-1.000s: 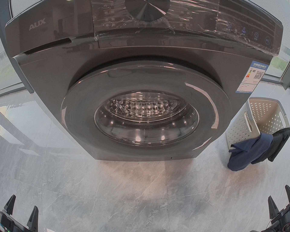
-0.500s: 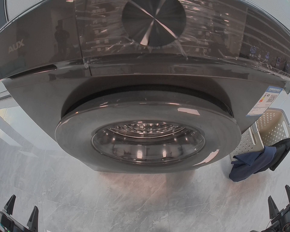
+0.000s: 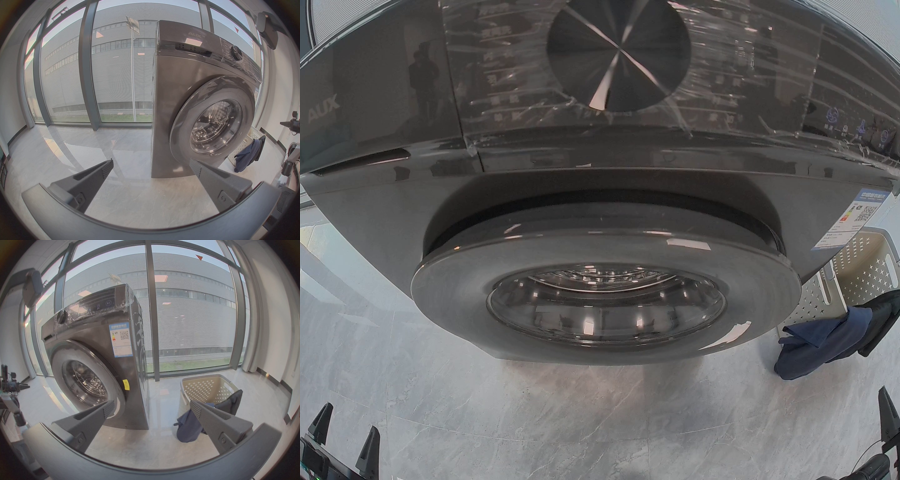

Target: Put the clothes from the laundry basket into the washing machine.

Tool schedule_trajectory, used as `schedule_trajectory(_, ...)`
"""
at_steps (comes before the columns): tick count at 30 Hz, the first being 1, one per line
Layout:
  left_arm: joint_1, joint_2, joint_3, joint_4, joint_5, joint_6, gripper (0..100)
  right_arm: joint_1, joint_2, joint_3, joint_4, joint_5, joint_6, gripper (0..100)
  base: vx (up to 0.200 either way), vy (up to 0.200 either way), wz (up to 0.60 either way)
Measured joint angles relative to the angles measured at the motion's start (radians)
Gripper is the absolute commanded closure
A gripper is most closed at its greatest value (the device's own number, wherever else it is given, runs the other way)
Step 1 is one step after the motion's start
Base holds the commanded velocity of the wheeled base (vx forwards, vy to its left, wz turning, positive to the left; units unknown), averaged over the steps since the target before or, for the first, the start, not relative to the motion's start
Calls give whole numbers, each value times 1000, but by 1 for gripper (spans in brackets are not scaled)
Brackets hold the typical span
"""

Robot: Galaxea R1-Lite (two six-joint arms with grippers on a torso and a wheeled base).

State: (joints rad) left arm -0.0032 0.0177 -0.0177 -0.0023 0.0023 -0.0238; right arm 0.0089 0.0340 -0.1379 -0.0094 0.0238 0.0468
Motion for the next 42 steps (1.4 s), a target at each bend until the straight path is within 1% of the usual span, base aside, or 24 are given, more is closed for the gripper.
schedule_trajectory(4,0,0,0,0,0,0,0,17,81,-30,7,40,17,0,0,0,0)
schedule_trajectory(10,0,0,0,0,0,0,0,76,289,-30,-87,107,1,0,0,0,0)
schedule_trajectory(12,0,0,0,0,0,0,0,113,370,-28,-137,124,-2,0,0,0,0)
schedule_trajectory(14,0,0,0,0,0,1,0,155,441,-27,-190,137,4,0,-200,0,0)
schedule_trajectory(18,0,0,0,0,-1,2,0,262,564,-32,-293,153,39,0,-200,0,0)
schedule_trajectory(21,0,0,0,0,-1,3,0,315,639,-46,-338,157,58,0,0,0,0)
schedule_trajectory(24,0,0,0,0,-2,4,0,338,703,-74,-356,158,61,0,0,0,0)
schedule_trajectory(36,0,0,0,0,-2,1,0,365,930,-242,-382,156,55,0,0,0,0)
schedule_trajectory(38,0,0,0,0,-2,0,0,378,964,-270,-388,146,54,0,0,0,0)
schedule_trajectory(42,0,0,0,0,-2,0,0,424,1019,-307,-389,101,53,0,0,0,0)
